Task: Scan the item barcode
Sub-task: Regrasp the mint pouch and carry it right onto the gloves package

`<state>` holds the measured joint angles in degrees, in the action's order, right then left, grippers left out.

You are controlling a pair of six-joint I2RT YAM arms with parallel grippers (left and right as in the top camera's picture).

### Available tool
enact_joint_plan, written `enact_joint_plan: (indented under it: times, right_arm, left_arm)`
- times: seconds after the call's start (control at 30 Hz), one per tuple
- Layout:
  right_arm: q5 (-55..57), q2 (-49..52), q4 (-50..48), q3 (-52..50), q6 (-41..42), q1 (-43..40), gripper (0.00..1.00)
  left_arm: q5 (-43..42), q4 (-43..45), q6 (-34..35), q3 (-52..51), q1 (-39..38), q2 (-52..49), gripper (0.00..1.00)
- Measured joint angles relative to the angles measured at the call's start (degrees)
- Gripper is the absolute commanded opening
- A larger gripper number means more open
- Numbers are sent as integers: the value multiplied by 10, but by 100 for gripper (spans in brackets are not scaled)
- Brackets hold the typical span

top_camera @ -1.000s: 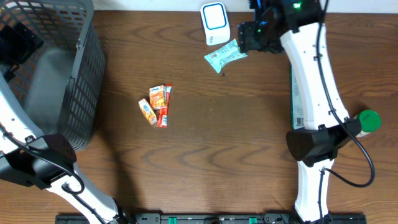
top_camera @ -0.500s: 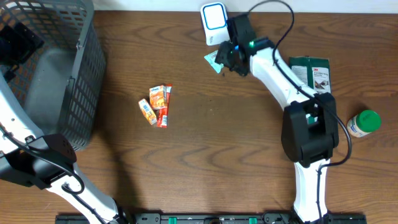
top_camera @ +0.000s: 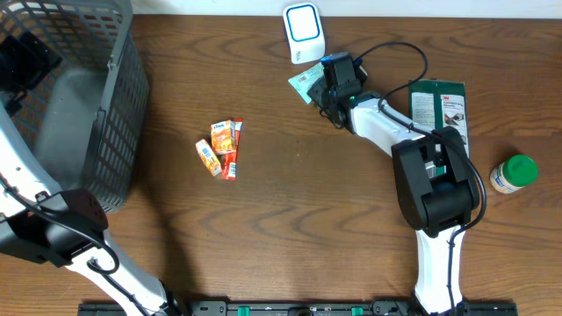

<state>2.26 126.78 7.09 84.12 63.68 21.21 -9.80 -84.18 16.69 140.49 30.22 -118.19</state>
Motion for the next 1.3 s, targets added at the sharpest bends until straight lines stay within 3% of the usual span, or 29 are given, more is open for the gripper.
enact_joint_plan:
  times: [0.03,0.1,0.2,0.3,0.6,0.93,1.0,1.03,1.07,1.17,1.3]
  right_arm:
    - [4,0,-6,-7,4,0,19]
    - [11,0,-10,-13,13,0,20]
    - [20,0,-15,-15,13,0,52]
    - [27,-5,-28,-15,9,1,66]
    - [38,-5,-62,-22,8,1,65]
    - [37,15,-122,-25,9,1,51]
    - [27,26,-146,-25,8,1,37]
    - [23,28,-149,-24,9,1,21]
    - [21,30,-148,-24,10,1,11]
    - [6,35,-145,-24,-12,-1,4]
    - [-4,23,-103,-20,-52,-5,1]
  left_arm:
    - [0,0,0,0,0,0,98]
    - [0,0,0,0,0,0,98]
    - [0,0,0,0,0,0,98]
    - [0,0,0,0,0,0,98]
    - [0,0,0,0,0,0,98]
    - [0,0,0,0,0,0,98]
    - [0,0,0,0,0,0,98]
    - [0,0,0,0,0,0,98]
    - [0,0,0,0,0,0,98]
    - [0,0,0,0,0,0,98]
    - [0,0,0,0,0,0,98]
